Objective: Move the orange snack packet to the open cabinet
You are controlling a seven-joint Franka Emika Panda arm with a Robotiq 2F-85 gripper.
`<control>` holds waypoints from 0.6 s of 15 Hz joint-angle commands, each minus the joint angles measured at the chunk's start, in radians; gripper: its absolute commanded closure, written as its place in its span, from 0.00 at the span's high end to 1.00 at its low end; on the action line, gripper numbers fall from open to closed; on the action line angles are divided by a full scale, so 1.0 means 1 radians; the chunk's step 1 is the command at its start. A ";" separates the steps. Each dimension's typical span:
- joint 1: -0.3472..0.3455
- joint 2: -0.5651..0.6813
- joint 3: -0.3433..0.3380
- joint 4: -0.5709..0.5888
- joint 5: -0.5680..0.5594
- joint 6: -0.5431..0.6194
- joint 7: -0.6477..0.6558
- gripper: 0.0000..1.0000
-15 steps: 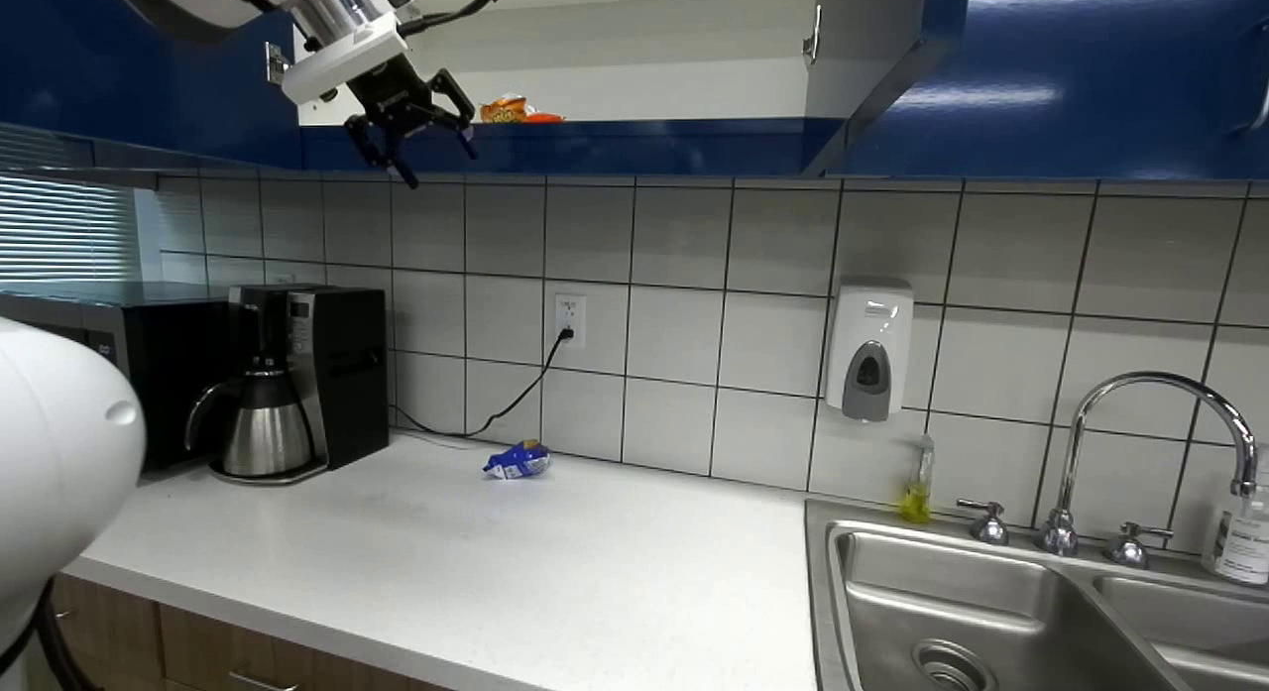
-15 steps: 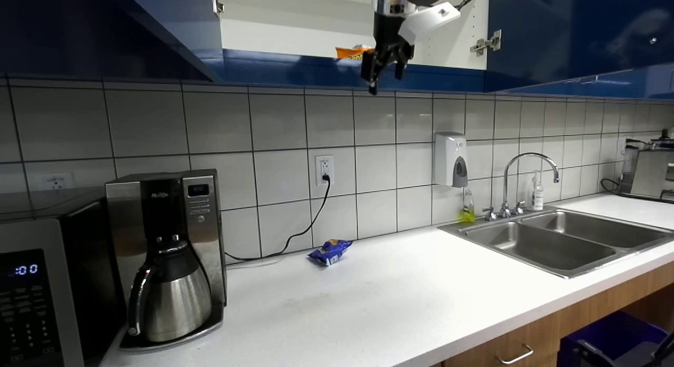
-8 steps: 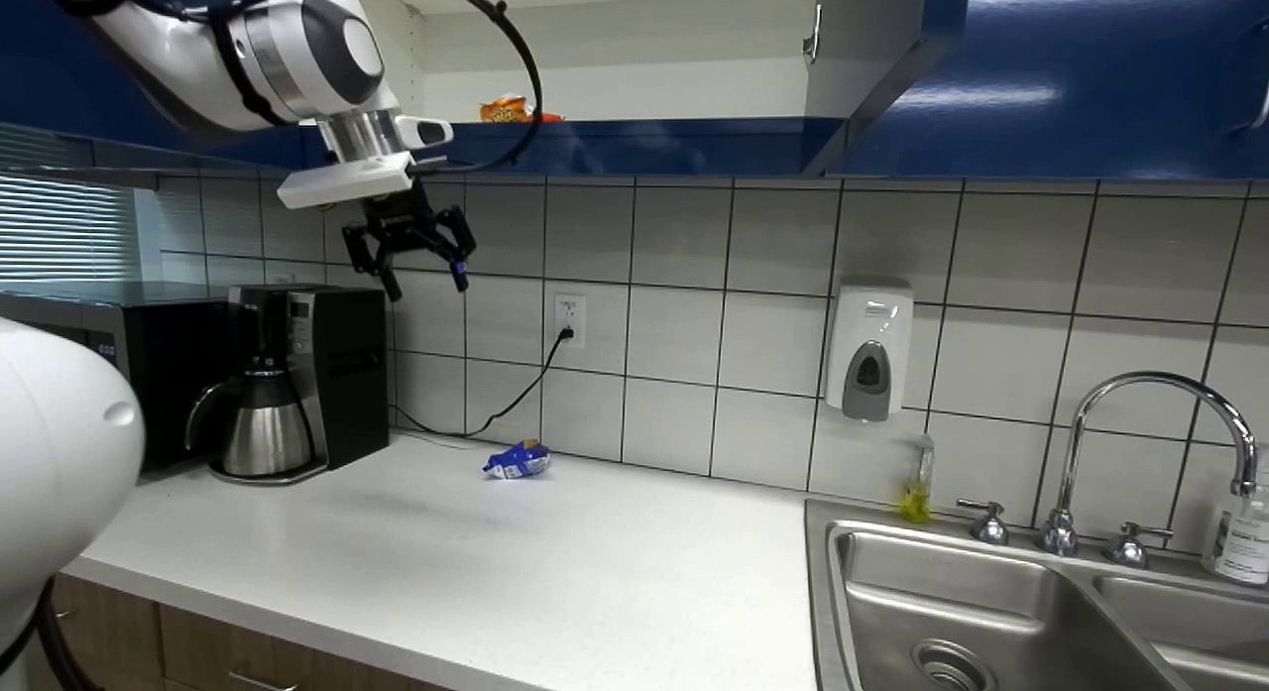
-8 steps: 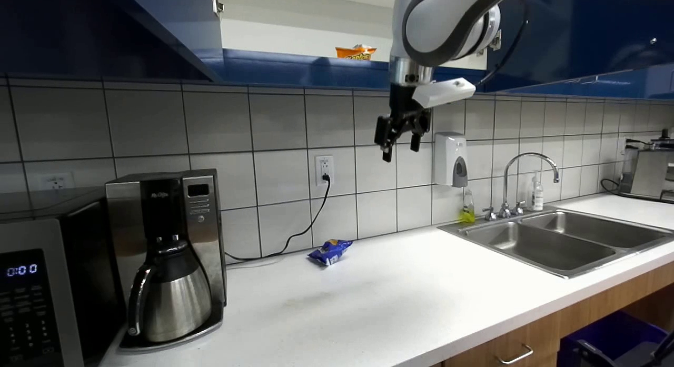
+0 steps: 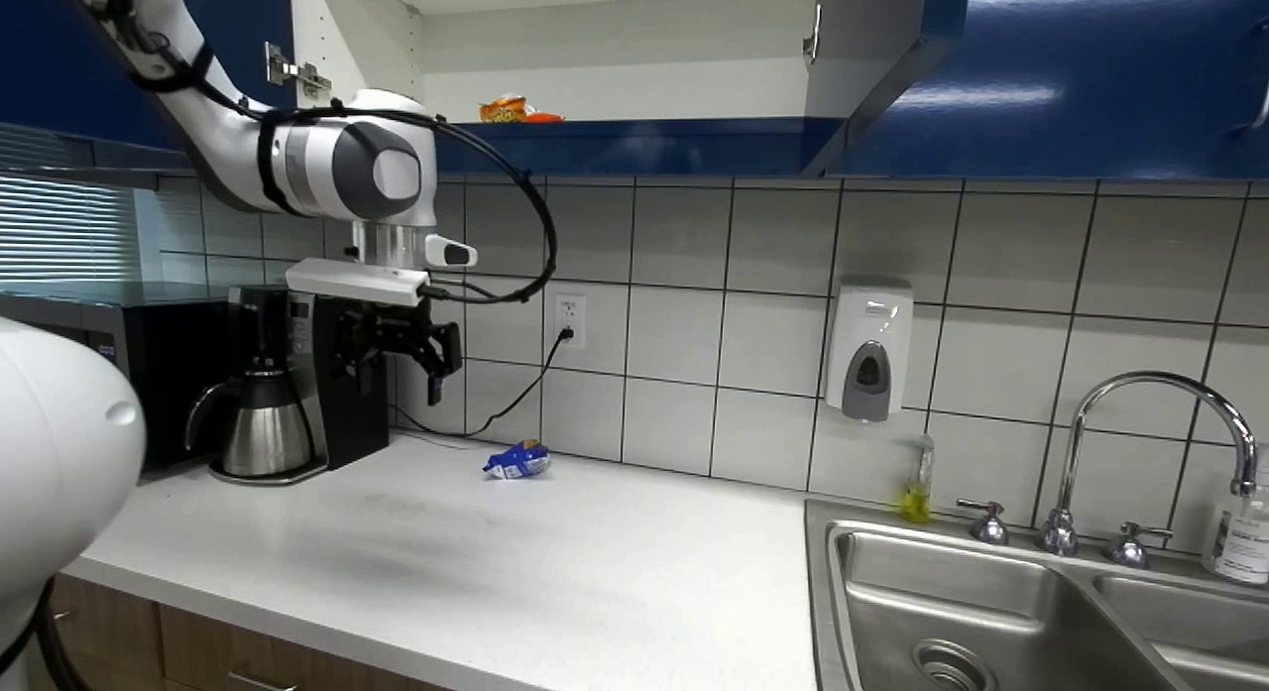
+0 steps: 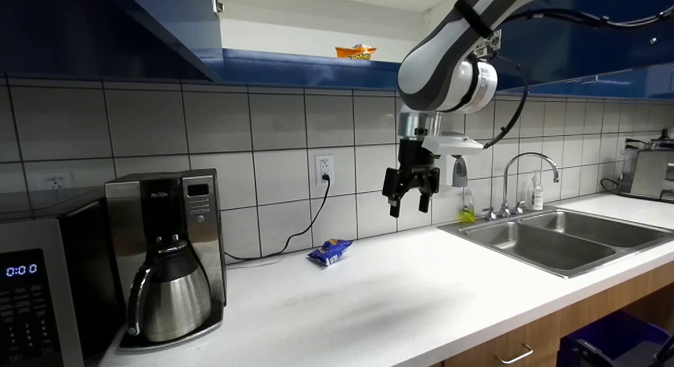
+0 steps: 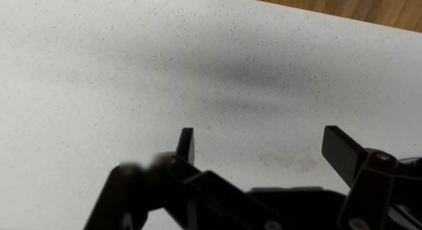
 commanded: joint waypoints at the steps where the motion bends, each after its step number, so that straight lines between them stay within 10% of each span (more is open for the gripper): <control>1: 0.004 0.066 -0.018 -0.002 0.115 -0.009 -0.114 1.00; 9: -0.017 0.074 0.006 -0.006 0.095 -0.003 -0.080 1.00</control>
